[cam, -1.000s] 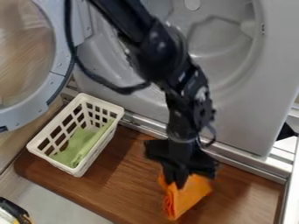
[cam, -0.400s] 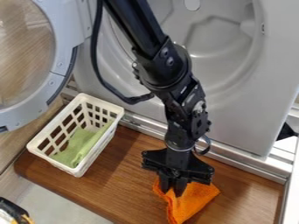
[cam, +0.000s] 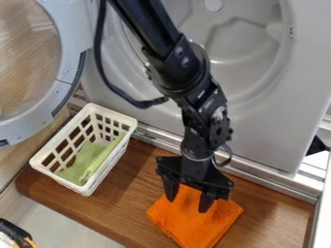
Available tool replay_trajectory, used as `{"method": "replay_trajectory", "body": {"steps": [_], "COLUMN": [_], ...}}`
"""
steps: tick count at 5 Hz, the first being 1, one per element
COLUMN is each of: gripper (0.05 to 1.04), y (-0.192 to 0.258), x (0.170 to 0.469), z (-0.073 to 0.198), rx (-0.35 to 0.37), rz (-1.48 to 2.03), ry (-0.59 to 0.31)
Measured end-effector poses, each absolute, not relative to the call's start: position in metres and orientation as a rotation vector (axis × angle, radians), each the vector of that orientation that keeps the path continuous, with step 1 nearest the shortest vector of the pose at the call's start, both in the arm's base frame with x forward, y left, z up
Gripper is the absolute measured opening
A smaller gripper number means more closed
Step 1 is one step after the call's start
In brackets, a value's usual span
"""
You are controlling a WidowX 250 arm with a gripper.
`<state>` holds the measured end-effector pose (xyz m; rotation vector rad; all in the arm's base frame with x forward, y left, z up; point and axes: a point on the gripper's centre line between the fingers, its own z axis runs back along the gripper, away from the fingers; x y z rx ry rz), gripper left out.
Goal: Remove the orange cloth out of the washing machine
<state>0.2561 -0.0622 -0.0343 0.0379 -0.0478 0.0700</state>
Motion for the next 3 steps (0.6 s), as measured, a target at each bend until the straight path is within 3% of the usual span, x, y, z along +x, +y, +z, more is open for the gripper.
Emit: {"method": "replay_trajectory", "body": {"steps": [1,2,3], "gripper": [1.012,1.008,1.002], "y": [-0.058,-0.059,-0.059], "x": [0.255,0.259,0.257], "z": [-0.032,-0.012,-0.010], "rx": [0.041,0.028,0.019], "rz": [0.021,-0.044,-0.069], "ry": [-0.037,-0.068,-0.056]}}
